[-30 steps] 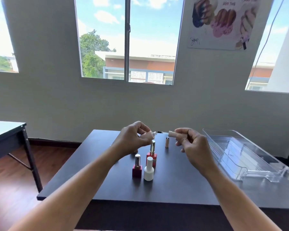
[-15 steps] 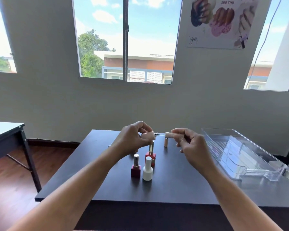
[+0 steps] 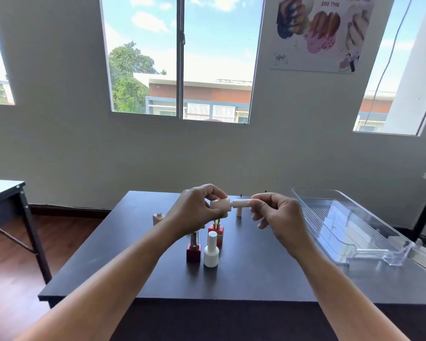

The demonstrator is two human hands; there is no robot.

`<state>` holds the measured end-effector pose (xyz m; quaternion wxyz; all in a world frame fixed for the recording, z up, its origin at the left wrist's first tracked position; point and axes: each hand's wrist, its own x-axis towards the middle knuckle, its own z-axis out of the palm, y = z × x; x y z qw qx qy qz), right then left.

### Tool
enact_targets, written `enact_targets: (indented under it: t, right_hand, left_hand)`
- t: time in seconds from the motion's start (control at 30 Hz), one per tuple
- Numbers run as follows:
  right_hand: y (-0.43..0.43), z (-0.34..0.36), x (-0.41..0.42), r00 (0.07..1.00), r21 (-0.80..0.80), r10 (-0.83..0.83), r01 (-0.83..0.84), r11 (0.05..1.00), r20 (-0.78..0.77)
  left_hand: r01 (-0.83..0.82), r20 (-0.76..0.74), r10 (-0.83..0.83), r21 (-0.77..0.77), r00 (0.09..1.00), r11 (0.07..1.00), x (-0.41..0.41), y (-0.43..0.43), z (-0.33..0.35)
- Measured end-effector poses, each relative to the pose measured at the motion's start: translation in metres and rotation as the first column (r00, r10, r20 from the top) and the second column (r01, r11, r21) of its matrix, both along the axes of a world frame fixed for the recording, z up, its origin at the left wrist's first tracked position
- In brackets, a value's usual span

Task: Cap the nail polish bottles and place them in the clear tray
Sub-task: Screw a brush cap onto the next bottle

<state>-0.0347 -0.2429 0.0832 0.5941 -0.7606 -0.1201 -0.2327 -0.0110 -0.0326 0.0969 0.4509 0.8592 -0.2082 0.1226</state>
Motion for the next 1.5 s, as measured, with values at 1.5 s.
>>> enact_targets:
  t: [1.5]
  right_hand:
    - [-0.006, 0.001, 0.007, 0.977, -0.182, 0.024, -0.064, 0.981, -0.211]
  left_hand:
    - [-0.012, 0.064, 0.005, 0.111, 0.998, 0.994, 0.002, -0.001, -0.004]
